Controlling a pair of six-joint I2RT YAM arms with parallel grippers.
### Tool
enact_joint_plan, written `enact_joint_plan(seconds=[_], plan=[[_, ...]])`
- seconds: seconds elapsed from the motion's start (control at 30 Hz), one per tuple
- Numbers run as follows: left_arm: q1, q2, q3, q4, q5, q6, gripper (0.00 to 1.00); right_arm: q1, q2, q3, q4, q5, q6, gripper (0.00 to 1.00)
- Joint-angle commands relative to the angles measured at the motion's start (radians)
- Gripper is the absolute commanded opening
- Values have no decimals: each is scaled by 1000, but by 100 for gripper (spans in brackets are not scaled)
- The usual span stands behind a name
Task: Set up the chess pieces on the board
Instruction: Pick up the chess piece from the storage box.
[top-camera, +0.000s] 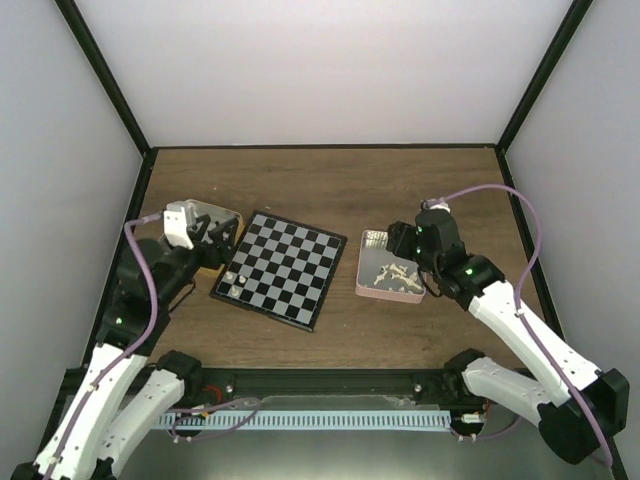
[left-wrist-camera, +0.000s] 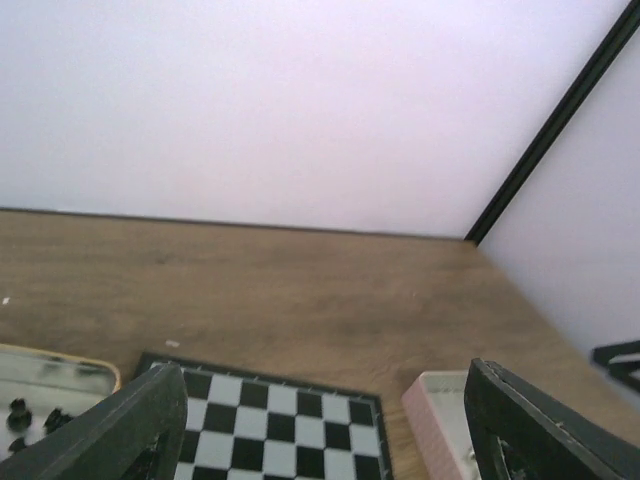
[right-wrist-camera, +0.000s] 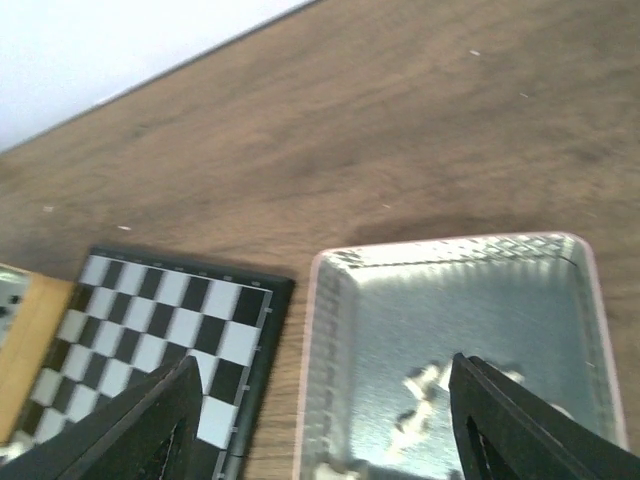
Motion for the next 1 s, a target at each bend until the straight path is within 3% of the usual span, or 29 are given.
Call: enact_joint_plan(seconds=[0.0,0.1,0.23,0.33,0.5,0.97], plan=[[-3,-84,-43,85,5,-16,80,-51,30,-35,-92,48,-22,69],[-3,-120,-52,51,3,-29,81,-83,98,-59,-83,35,-24,65],[-3,-164,-70,22,-27,-34,82,-104,192,-100,-58,20,-17,52],[-3,-178,-86,15,-27,-51,82,-105,232,-128,-14,2,-20,48],[-3,-166,-98,6,24,-76,82,-104,285,-121,-77,93,14,47],[-3,-138,-104,34,40,-79,83,-104,384,-126,-53,133,17,28]])
